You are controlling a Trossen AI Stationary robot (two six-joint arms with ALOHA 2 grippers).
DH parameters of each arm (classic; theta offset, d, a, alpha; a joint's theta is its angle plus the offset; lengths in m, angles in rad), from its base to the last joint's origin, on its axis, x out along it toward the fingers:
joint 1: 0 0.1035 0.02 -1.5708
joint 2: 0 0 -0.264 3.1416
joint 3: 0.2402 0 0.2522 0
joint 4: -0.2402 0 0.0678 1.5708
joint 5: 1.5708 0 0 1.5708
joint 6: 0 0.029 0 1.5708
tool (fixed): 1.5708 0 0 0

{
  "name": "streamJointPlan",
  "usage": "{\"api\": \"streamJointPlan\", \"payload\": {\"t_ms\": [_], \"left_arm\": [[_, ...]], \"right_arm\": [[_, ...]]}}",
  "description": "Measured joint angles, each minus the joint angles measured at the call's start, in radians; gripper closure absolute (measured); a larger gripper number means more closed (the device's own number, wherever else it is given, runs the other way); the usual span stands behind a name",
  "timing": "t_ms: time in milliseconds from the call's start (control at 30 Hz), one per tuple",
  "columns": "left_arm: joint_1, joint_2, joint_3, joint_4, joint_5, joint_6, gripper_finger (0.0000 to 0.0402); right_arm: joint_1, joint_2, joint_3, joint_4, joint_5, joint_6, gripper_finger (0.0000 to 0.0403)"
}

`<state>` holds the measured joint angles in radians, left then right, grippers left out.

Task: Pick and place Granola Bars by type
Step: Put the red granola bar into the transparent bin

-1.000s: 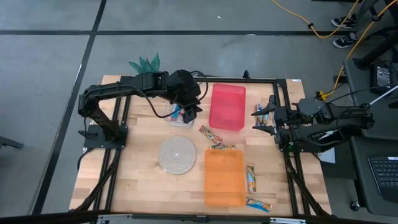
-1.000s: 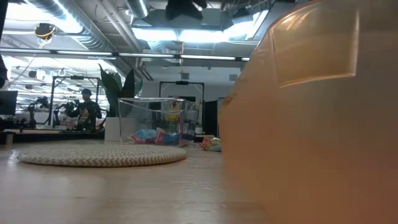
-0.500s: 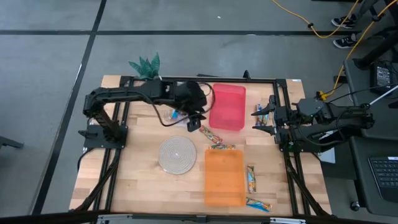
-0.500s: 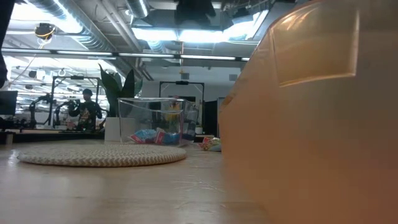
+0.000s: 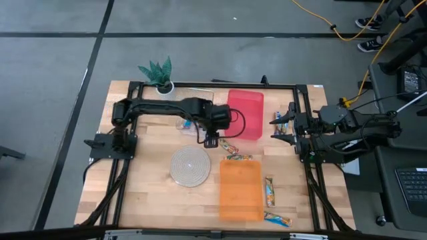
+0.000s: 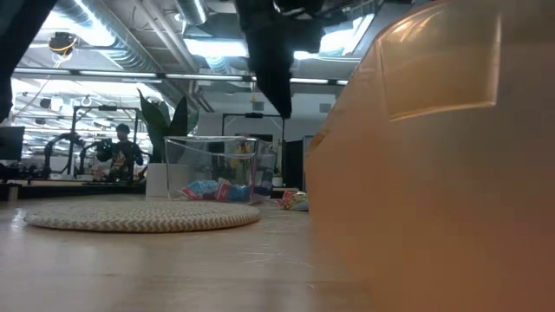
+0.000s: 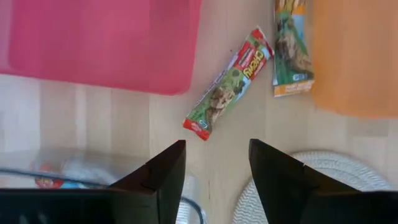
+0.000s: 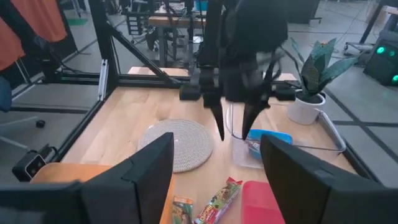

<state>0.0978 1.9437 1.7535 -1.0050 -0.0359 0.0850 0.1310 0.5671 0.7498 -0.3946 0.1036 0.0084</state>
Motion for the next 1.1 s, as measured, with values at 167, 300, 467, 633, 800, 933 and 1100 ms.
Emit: {"api": "streamJointPlan", "payload": {"t_ms": [167, 300, 467, 633, 800, 933, 1100], "left_arm": [[-0.001, 0.058, 0.0, 0.002, 0.0, 0.034, 0.0209], [-0.002, 0.088, 0.0, 0.006, -0.007, 0.065, 0.0194], [-0.005, 0.122, 0.0, 0.01, -0.03, 0.093, 0.0181], [-0.005, 0.162, 0.0, 0.013, -0.036, 0.096, 0.0178], [-0.005, 0.197, 0.0, 0.014, -0.036, 0.098, 0.0178], [-0.005, 0.219, 0.0, 0.016, -0.04, 0.11, 0.0178], [-0.006, 0.233, 0.0, 0.028, -0.053, 0.136, 0.0178]], "right_arm": [[0.0, 0.0, 0.0, -0.001, 0.0, 0.043, 0.0162], [0.0, 0.0, 0.0, -0.001, 0.0, 0.068, 0.0162], [0.0, 0.0, 0.0, -0.002, 0.0, 0.067, 0.0162], [0.0, 0.0, 0.0, -0.002, 0.0, 0.067, 0.0162], [0.0, 0.0, 0.0, -0.006, 0.0, 0.065, 0.0162], [0.0, 0.0, 0.0, -0.022, 0.0, 0.065, 0.0162], [0.0, 0.001, 0.0, -0.041, 0.0, 0.064, 0.0162]]}}
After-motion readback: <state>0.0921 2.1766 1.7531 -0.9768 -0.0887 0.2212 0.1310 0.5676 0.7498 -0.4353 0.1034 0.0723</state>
